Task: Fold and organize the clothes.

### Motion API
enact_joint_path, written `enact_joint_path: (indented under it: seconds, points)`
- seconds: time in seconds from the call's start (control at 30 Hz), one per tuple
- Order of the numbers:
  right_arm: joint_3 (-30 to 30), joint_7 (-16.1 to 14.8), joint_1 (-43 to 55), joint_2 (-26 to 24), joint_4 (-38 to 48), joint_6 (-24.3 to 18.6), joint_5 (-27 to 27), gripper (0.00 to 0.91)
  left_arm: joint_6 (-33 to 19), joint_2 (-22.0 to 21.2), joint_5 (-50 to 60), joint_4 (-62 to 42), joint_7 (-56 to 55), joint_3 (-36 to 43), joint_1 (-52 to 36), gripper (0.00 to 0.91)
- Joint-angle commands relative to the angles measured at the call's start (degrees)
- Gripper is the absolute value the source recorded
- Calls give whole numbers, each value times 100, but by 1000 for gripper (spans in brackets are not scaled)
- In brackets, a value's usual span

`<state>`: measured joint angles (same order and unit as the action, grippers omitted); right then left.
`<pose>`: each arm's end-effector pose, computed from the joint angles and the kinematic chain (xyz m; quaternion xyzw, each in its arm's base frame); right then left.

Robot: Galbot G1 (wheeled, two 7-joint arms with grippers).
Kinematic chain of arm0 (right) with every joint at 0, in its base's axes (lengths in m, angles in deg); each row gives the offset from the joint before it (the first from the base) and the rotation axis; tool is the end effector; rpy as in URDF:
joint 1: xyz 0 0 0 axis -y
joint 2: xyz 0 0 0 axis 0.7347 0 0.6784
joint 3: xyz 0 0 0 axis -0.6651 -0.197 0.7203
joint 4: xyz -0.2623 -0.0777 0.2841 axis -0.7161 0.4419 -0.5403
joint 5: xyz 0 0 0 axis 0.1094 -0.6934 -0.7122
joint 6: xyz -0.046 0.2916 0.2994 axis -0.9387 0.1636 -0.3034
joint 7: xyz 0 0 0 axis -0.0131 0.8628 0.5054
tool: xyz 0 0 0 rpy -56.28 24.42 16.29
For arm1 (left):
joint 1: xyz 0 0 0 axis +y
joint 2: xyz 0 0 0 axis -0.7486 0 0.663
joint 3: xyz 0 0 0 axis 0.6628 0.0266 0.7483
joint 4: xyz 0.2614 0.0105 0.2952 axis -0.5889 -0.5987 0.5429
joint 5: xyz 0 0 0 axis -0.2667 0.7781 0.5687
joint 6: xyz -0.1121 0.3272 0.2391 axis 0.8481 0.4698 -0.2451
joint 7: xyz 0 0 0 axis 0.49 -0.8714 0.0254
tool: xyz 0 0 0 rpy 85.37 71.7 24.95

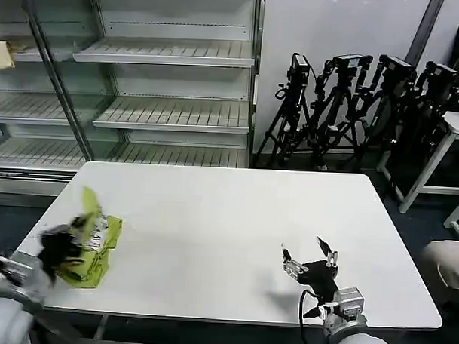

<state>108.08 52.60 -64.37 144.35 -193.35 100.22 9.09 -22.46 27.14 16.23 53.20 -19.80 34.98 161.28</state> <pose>0.2467 -0.0065 -0.2411 0.0801 -0.9891 0.0639 0.1057 0.2642 0.1578 -0.1883 -0.0500 -0.9705 -0.2051 0.1166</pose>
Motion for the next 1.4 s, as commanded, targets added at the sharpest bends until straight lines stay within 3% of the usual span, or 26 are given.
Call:
enact_joint_path:
  seconds: [0.03, 0.2, 0.33, 0.4, 0.43, 0.57, 0.8, 1.03, 1.23, 1.4]
  points:
    - [86, 13, -68, 19, -58, 30, 40, 907, 85, -1320, 839, 826, -536, 3758, -9, 10]
    - [91, 27, -30, 72, -99, 95, 88, 907, 99, -1685, 812, -7, -1352, 4210, -612, 10]
    - [99, 16, 16, 76, -139, 113, 101, 907, 132, -1731, 737, -396, -1493, 4165, -984, 10]
    - [85, 180, 98, 74, -156, 67, 180, 907, 231, -1735, 519, -497, -1573, 4148, -1192, 20]
    - [66, 200, 117, 66, -169, 19, 200, 907, 258, -1736, 440, -499, -1625, 4151, -1229, 907]
    - [85, 72, 523, 85, -59, 108, 326, 907, 236, -1812, -328, -413, -1869, 4217, -1396, 907]
    - [108, -83, 926, 219, 313, -270, 472, 907, 112, -1810, -669, -71, -1829, 4246, -1376, 907]
    - [23, -116, 1045, 375, 436, -312, 582, 907, 13, -1332, -810, 289, -1676, 3254, -1413, 907]
    - [-26, -199, 1299, 492, 825, -448, 846, 907, -1374, -709, 51, -910, -807, 1486, -1217, 907]
    - [-36, -326, 1484, 568, 1176, -737, 884, 907, -1930, -561, -81, -1645, -577, 911, -1084, 907]
